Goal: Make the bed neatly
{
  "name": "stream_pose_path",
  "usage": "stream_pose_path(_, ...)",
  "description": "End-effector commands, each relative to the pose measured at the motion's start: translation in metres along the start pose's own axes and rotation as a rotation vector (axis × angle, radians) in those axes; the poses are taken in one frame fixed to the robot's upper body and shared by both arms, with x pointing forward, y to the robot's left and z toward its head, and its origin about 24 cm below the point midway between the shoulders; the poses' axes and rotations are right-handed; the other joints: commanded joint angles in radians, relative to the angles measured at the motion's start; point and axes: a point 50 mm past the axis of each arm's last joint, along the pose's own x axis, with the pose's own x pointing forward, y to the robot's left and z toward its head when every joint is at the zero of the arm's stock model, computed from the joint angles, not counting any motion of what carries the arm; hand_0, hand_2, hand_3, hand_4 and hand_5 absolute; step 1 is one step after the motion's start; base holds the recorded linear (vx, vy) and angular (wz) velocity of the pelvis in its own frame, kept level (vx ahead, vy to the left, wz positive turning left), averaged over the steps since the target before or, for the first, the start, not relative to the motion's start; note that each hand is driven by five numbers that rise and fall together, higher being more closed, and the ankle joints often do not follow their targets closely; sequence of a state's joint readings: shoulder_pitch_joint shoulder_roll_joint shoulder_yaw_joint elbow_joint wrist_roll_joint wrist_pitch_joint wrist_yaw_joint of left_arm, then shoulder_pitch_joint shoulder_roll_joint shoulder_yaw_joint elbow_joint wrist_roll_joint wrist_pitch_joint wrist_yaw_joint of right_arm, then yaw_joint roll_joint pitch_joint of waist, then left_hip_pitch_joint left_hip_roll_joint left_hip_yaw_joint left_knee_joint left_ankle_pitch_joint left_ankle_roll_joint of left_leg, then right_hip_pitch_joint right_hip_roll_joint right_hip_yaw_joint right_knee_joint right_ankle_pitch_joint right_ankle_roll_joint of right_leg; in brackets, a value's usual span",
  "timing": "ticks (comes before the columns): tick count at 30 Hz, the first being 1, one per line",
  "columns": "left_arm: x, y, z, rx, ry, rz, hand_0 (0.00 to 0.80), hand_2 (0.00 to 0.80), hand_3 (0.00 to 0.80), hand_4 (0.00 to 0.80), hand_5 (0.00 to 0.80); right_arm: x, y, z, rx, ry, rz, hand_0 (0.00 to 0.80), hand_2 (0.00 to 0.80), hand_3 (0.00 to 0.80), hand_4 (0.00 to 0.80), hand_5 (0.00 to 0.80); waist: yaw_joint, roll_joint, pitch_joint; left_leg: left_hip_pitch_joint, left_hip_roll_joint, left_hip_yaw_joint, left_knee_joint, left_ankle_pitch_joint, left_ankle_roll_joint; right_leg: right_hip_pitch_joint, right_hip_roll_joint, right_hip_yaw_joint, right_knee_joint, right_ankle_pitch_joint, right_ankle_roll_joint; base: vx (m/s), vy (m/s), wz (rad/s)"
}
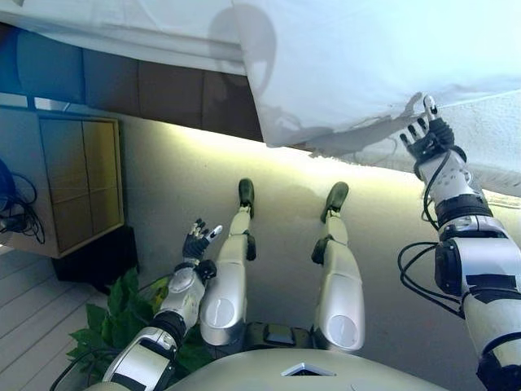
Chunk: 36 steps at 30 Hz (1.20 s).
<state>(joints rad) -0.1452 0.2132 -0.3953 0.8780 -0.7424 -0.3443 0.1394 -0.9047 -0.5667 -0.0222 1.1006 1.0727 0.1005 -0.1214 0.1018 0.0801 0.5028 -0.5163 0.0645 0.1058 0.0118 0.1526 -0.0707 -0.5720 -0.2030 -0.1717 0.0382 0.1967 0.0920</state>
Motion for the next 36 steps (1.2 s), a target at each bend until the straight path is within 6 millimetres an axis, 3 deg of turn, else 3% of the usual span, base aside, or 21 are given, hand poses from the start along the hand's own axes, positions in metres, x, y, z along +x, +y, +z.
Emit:
stream_pose_path(1, -0.014, -0.001, -0.016, -0.047, 0.015, 0.002, 0.0, 0.0, 0.0, 0.0, 0.0, -0.005, 0.021, 0.061, -0.052, -0.184, 0.066, 0.0, 0.0, 0.0, 0.0, 0.0, 0.025, 0.062, 0.017, -0.079, -0.02, -0.061, 0.042, -0.005, 0.019, -0.108, -0.012, -0.012, 0.159, -0.038, 0.026, 0.033, -0.007, 0.01)
stream_pose_path(15, -0.026, 0.014, -0.022, -0.063, 0.011, -0.035, 0.0, 0.0, 0.0, 0.0, 0.0, -0.027, 0.09, 0.124, -0.138, -0.355, 0.255, 0.0, 0.0, 0.0, 0.0, 0.0, 0.065, 0.095, 0.017, -0.182, -0.021, -0.085, 0.048, 0.03, 0.01, -0.206, -0.016, 0.002, 0.209, -0.051, 0.025, 0.004, 0.0, 0.0)
stream_pose_path(21, -0.031, 0.017, -0.025, -0.072, 0.013, -0.048, 0.0, 0.0, 0.0, 0.0, 0.0, -0.042, 0.12, 0.138, -0.165, -0.455, 0.388, 0.0, 0.0, 0.0, 0.0, 0.0, 0.071, 0.109, 0.017, -0.191, -0.02, -0.086, 0.035, 0.033, 0.008, -0.221, -0.016, 0.008, 0.22, -0.065, 0.026, -0.007, 0.024, -0.03)
stream_pose_path(22, -0.032, 0.019, -0.025, -0.072, 0.011, -0.048, 0.0, 0.0, 0.0, 0.0, 0.0, -0.044, 0.124, 0.138, -0.175, -0.472, 0.403, 0.765, 0.765, 0.765, 0.765, 0.765, 0.071, 0.108, 0.017, -0.19, -0.02, -0.086, 0.033, 0.033, 0.007, -0.219, -0.016, 0.007, 0.219, -0.066, 0.026, -0.019, 0.013, -0.05)
stream_pose_path(23, -0.032, 0.019, -0.024, -0.073, 0.007, -0.051, 0.0, 0.0, 0.0, 0.0, 0.0, -0.046, 0.128, 0.139, -0.183, -0.492, 0.419, 0.8, 0.8, 0.8, 0.8, 0.8, 0.071, 0.107, 0.017, -0.193, -0.019, -0.086, 0.032, 0.04, 0.008, -0.22, -0.015, 0.007, 0.213, -0.058, 0.024, -0.035, 0.014, -0.04)
stream_pose_path(26, -0.031, 0.018, -0.022, -0.072, 0.001, -0.062, 0.0, 0.0, 0.0, 0.0, 0.0, -0.05, 0.135, 0.139, -0.185, -0.528, 0.454, 0.8, 0.8, 0.8, 0.8, 0.8, 0.073, 0.105, 0.017, -0.18, -0.018, -0.083, 0.031, 0.037, 0.008, -0.207, -0.017, 0.003, 0.21, -0.063, 0.024, 0.0, 0.0, 0.0)
stream_pose_path(36, -0.034, 0.019, -0.022, -0.068, 0.007, -0.072, 0.0, 0.0, 0.0, 0.0, 0.0, -0.054, 0.127, 0.153, -0.182, -0.61, 0.401, 0.8, 0.8, 0.8, 0.8, 0.8, 0.079, 0.108, 0.017, -0.13, -0.015, -0.074, 0.02, 0.028, 0.005, -0.155, -0.028, -0.014, 0.197, -0.068, 0.031, -0.003, -0.001, 0.0)
